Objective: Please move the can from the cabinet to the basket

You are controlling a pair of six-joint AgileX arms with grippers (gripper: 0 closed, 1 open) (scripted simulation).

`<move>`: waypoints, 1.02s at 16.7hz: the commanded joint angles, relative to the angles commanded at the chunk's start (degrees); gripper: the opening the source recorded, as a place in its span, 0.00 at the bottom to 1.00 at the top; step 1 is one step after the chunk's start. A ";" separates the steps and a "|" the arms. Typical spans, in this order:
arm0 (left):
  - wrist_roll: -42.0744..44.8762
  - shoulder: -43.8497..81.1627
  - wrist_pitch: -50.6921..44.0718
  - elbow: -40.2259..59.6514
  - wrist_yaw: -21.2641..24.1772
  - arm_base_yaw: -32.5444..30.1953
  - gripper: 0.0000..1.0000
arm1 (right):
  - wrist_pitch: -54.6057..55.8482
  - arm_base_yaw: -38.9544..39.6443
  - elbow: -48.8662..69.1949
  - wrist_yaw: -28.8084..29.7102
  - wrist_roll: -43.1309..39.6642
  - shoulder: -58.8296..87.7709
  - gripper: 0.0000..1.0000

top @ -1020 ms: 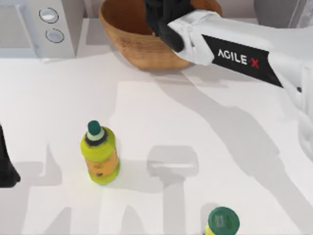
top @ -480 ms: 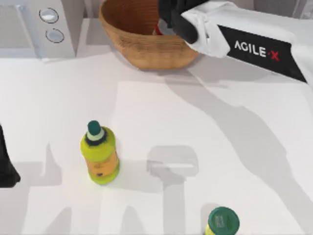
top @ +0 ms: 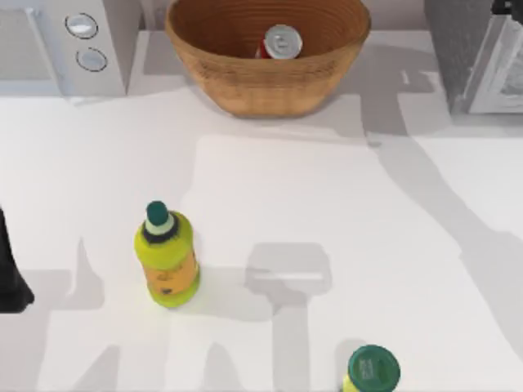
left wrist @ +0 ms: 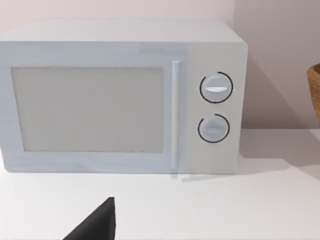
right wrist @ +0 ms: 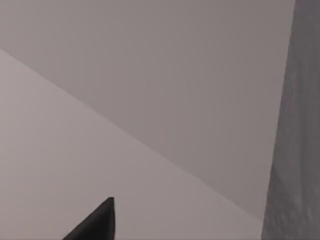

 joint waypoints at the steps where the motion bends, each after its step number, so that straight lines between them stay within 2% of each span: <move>1: 0.00 0.00 0.00 0.00 0.00 0.00 1.00 | -1.00 -1.62 -5.47 -1.67 -0.08 -7.04 1.00; 10: 0.00 0.00 0.00 0.00 0.00 0.00 1.00 | -10.26 -16.56 -55.82 -17.15 -0.72 -70.52 1.00; 14: 0.00 0.00 0.00 0.00 0.00 0.00 1.00 | -13.45 -21.70 -72.01 -22.48 -0.93 -87.61 1.00; 17: 0.00 0.00 0.00 0.00 0.00 0.00 1.00 | -14.86 -23.96 -78.20 -24.83 -1.02 -94.07 1.00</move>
